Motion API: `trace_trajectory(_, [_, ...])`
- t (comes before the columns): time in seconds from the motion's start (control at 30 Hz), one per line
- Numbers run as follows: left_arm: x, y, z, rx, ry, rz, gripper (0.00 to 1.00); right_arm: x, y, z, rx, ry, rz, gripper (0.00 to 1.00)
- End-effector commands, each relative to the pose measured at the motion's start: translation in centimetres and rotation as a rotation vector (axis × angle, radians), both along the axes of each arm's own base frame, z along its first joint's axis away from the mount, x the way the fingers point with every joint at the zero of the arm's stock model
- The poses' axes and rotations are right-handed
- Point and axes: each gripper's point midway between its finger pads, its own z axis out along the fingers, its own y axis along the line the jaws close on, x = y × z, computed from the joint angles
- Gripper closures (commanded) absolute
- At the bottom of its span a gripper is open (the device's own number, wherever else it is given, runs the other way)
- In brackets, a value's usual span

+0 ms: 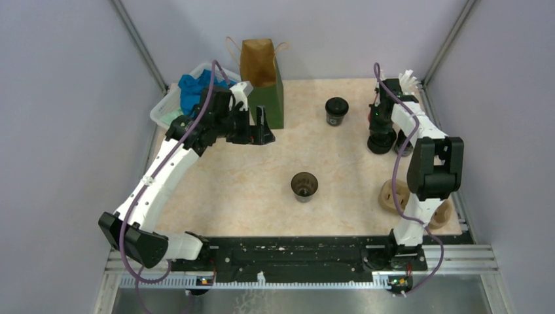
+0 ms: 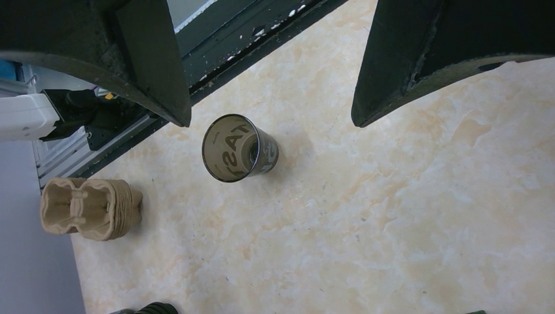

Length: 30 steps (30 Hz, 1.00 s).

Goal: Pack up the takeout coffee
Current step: Close the cup lid on the coffee cup.

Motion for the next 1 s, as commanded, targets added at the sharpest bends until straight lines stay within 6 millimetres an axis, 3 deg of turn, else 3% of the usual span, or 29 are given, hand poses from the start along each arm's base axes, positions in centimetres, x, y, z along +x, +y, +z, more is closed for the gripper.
trace_trajectory(0.0, [0.6, -0.5, 1.8, -0.037, -0.056, -0.016, 0.02, 0.5, -0.7, 5.0, -0.012, -0.114, -0.011, 0.91])
trace_trajectory(0.13, [0.3, -0.9, 2.3, -0.07, -0.04, -0.022, 0.02, -0.4, 0.7, 8.6, 0.044, -0.16, -0.006, 0.92])
trace_trajectory(0.2, [0.0, -1.7, 2.8, -0.119, -0.029, -0.048, 0.02, -1.6, 3.1, 10.5, 0.167, -0.18, 0.007, 0.92])
trace_trajectory(0.37, [-1.6, -4.6, 4.9, -0.317, 0.028, -0.144, 0.02, -6.2, 12.9, 16.8, 0.672, -0.208, 0.117, 0.92])
trace_trajectory(0.47, [-2.4, -6.0, 6.9, -0.471, 0.061, -0.176, 0.02, -9.4, 19.3, 22.1, 1.082, -0.218, 0.204, 0.93])
trace_trajectory(0.6, [-3.3, -7.1, 9.7, -0.686, 0.116, -0.172, 0.02, -14.5, 24.9, 29.1, 1.456, -0.201, 0.318, 0.92])
trace_trajectory(0.73, [-3.0, -7.0, 10.6, -0.78, 0.143, -0.105, 0.02, -17.6, 28.1, 33.5, 1.653, -0.176, 0.399, 0.92])
trace_trajectory(0.97, [-3.4, -5.7, 12.2, -0.808, 0.084, -0.039, 0.02, -19.4, 30.1, 36.1, 1.819, -0.12, 0.428, 0.94])
